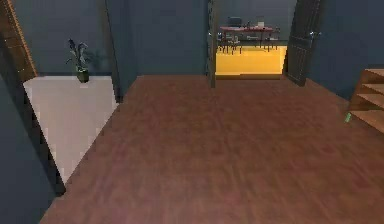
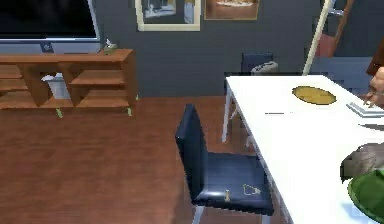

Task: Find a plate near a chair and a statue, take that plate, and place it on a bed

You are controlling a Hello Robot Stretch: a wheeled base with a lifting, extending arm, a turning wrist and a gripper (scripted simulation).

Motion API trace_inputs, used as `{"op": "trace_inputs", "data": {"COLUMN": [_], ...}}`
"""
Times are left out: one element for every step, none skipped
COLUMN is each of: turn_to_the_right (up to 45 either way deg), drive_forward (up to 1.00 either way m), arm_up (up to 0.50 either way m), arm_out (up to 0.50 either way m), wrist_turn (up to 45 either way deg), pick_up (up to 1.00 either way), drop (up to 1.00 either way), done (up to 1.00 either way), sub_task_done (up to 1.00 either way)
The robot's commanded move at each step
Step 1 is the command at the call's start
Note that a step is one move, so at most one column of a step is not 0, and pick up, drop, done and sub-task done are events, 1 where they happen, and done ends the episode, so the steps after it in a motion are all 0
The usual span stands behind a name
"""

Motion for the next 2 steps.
{"op": "trace_inputs", "data": {"turn_to_the_right": [-39.0, 0.0], "drive_forward": [0.0, 0.15], "arm_up": [0.0, 0.0], "arm_out": [0.0, 0.0], "wrist_turn": [0.0, 0.0], "pick_up": [0.0, 0.0], "drop": [0.0, 0.0], "done": [0.0, 0.0], "sub_task_done": [0.0, 0.0]}}
